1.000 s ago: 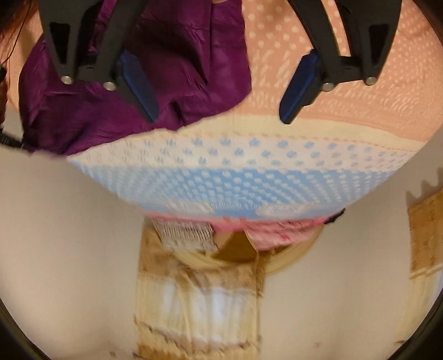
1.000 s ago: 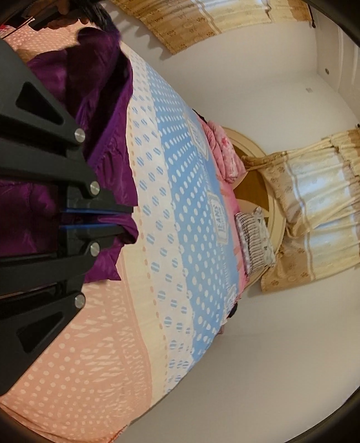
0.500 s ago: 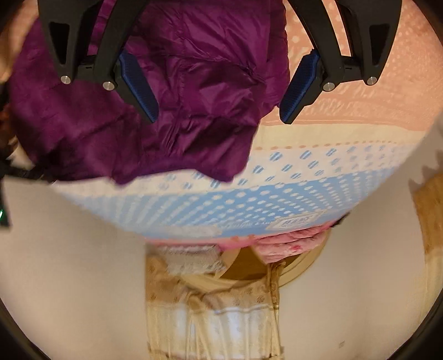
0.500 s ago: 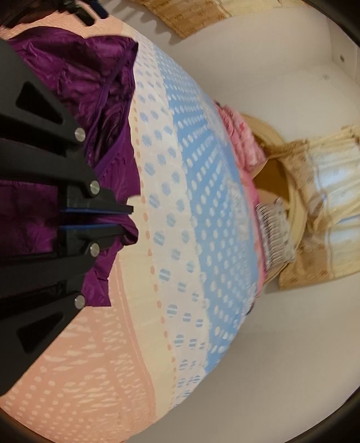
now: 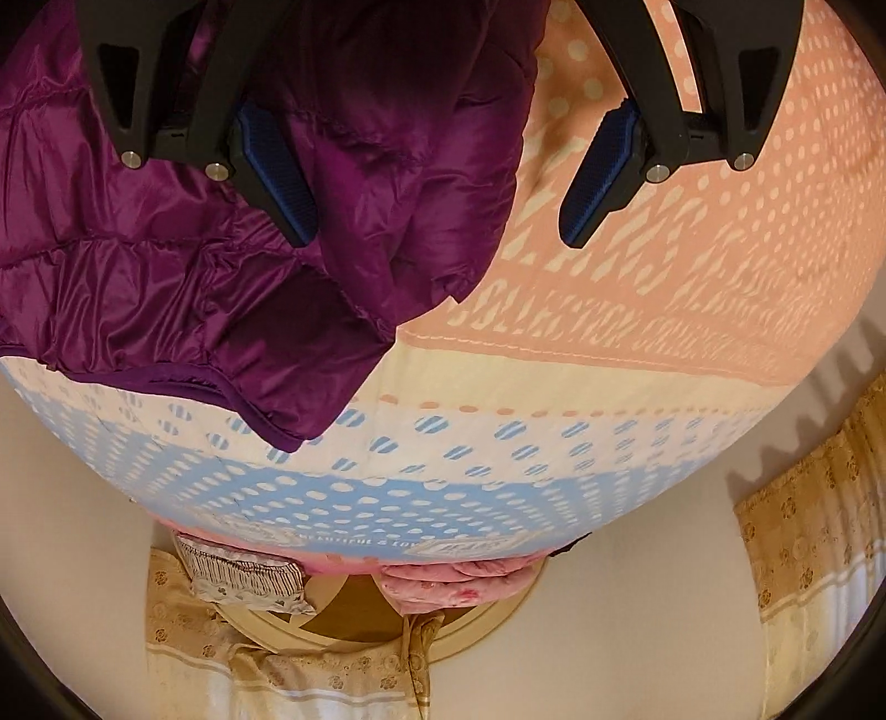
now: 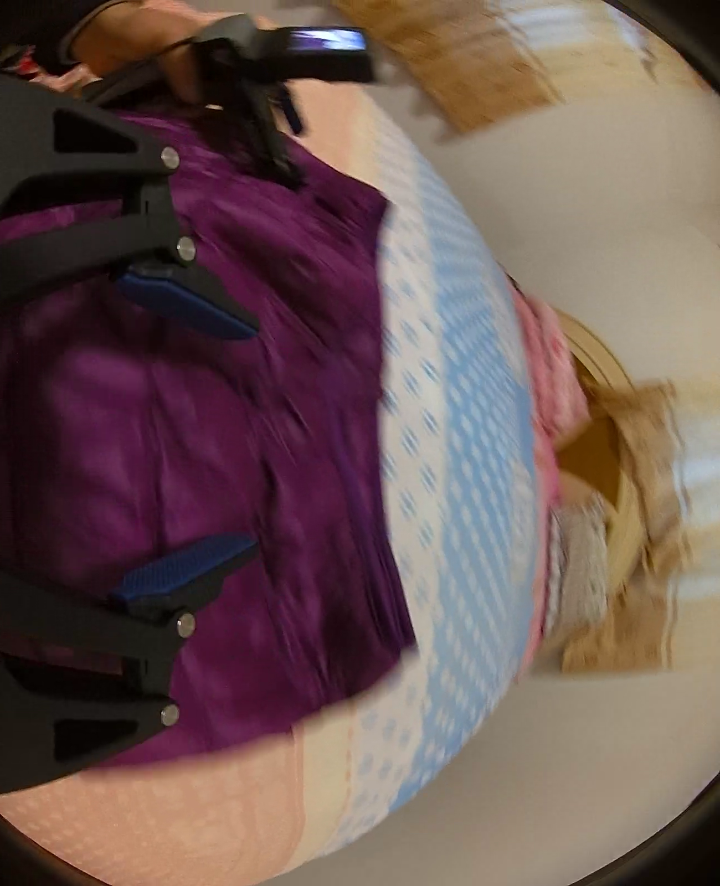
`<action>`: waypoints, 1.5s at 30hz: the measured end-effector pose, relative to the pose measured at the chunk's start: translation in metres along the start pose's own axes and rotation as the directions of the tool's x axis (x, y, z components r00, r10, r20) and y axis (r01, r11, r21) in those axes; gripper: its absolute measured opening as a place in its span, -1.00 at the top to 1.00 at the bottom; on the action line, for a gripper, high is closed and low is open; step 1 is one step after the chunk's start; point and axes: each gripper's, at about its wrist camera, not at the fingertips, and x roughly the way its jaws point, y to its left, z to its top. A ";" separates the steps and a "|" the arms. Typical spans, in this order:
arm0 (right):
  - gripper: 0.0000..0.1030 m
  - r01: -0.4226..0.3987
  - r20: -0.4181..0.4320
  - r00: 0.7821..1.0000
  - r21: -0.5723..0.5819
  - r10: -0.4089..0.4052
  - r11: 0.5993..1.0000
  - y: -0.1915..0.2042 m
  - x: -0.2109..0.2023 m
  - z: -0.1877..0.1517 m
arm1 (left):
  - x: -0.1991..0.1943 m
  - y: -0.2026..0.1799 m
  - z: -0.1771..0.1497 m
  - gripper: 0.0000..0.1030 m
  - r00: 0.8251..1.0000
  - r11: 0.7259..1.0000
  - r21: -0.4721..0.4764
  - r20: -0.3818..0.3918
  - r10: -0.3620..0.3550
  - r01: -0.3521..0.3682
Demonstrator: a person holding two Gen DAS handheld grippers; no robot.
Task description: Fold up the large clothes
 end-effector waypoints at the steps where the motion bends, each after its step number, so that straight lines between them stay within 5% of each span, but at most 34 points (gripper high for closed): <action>1: -0.42 0.033 -0.008 0.999 -0.023 -0.033 0.999 0.004 0.009 0.000 | 0.000 0.001 0.001 -0.74 1.000 1.000 0.002 0.000 -0.002 0.002; 10: -0.42 0.190 -0.076 0.980 0.083 -0.183 0.978 -0.038 0.070 0.013 | 0.003 -0.004 0.003 -0.74 0.999 0.999 0.014 0.008 -0.041 0.041; 45: -0.58 0.201 -0.117 0.975 0.087 -0.190 0.976 -0.034 0.092 0.007 | 0.027 -0.010 -0.002 -0.81 0.996 0.999 0.024 -0.074 -0.043 0.045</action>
